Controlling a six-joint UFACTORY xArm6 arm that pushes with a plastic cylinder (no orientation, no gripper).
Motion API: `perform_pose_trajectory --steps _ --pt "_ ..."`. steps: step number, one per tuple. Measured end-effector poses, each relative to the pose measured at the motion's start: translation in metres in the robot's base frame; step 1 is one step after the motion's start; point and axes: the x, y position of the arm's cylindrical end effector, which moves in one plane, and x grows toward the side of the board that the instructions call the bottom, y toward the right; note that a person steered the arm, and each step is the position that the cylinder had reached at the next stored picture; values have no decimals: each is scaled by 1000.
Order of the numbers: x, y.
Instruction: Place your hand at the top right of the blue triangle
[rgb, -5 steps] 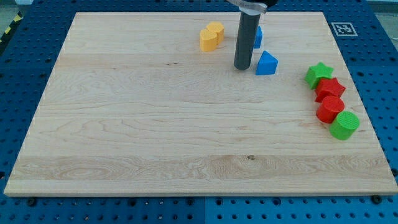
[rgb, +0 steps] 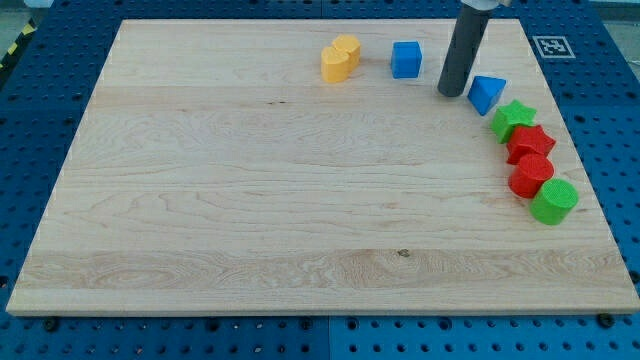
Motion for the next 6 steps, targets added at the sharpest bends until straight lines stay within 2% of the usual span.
perform_pose_trajectory --steps 1,4,5,6 --pt "-11 21" --pt "5 89" --pt "-15 86" --pt "-29 56"
